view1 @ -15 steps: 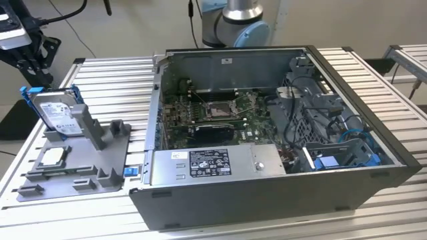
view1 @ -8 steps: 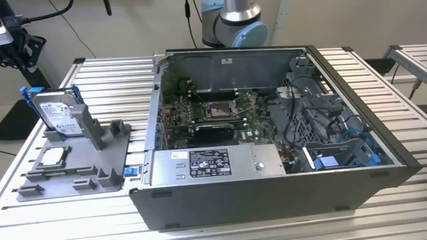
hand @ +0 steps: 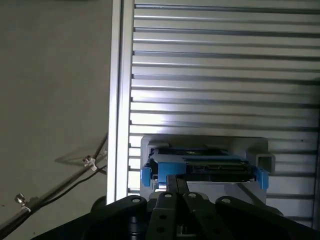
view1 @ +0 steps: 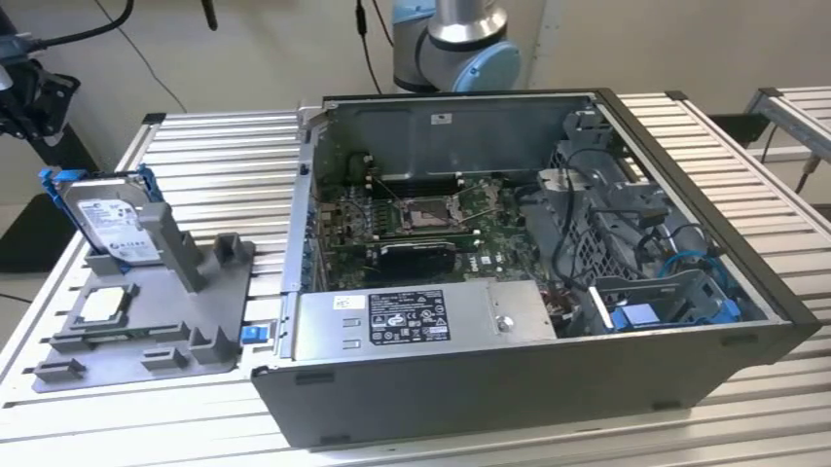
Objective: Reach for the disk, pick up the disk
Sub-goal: 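Reach for the disk, then pick up the disk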
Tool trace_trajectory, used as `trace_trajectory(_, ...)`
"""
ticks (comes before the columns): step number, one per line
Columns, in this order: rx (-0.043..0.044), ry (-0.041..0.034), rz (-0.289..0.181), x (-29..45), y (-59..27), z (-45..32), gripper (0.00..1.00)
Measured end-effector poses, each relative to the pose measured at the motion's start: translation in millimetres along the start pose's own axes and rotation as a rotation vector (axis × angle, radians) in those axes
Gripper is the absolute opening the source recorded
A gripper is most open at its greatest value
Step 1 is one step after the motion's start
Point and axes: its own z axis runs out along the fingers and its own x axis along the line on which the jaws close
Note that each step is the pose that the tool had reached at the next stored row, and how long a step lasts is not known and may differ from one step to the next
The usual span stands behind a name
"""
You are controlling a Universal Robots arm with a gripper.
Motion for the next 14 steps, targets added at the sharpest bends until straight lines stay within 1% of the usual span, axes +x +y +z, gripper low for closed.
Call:
trace_trajectory(10,0.0,0.0,-0.001,-0.2,0.0,0.0,0.0)
trace_trajectory(12,0.0,0.0002,-0.008,-0.2,-0.1,0.0,0.0)
trace_trajectory(14,0.0,0.001,-0.026,-0.2,0.0,0.0,0.0)
